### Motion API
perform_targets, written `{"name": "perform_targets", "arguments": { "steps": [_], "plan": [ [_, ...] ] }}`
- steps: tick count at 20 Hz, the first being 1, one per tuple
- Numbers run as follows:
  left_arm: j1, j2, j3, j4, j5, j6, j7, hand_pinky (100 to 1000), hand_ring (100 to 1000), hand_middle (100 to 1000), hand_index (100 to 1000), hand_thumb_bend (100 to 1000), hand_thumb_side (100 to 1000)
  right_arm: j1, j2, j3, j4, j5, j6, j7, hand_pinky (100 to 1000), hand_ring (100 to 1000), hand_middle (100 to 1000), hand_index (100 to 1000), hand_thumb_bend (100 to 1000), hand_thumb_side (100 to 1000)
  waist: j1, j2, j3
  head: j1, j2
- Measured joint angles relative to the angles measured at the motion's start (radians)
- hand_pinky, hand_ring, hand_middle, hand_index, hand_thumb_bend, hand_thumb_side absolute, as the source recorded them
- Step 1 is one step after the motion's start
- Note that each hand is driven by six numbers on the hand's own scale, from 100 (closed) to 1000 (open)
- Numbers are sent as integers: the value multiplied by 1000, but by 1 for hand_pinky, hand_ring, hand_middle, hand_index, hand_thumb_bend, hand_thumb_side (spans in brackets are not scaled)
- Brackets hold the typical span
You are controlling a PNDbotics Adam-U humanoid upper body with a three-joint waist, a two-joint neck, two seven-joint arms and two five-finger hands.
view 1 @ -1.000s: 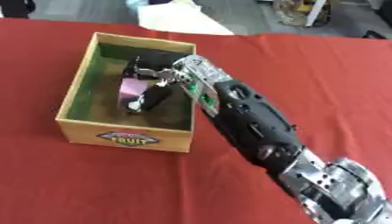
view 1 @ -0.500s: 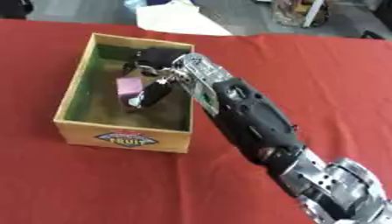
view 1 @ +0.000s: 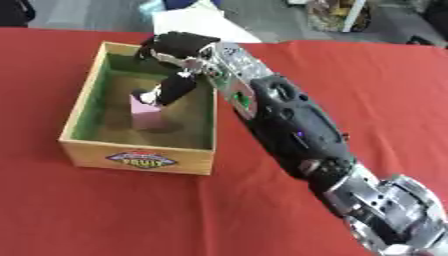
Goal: Pick up objects on the table and place them in the box.
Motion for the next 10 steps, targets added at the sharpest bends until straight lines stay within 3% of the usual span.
{"name": "perform_targets", "arguments": {
  "steps": [4, 7, 10],
  "plan": [
    [10, 0, 1, 0, 0, 2, 2, 527, 668, 587, 791, 100, 786, 6, -76, 0, -134, -106, 26, 25, 800, 770, 770, 867, 100, 721, 4, -10, -17, 14, 9],
    [15, 0, 3, 0, -2, 3, 5, 527, 669, 588, 791, 100, 785, 34, -152, -1, -263, -198, 57, 40, 801, 767, 769, 865, 100, 744, 12, -18, -31, 27, 17],
    [20, 0, 6, 0, -4, 2, 8, 527, 669, 588, 791, 100, 783, 72, -236, -7, -388, -271, 96, 41, 798, 750, 765, 852, 100, 825, 22, -21, -43, 44, 25]
  ]
}}
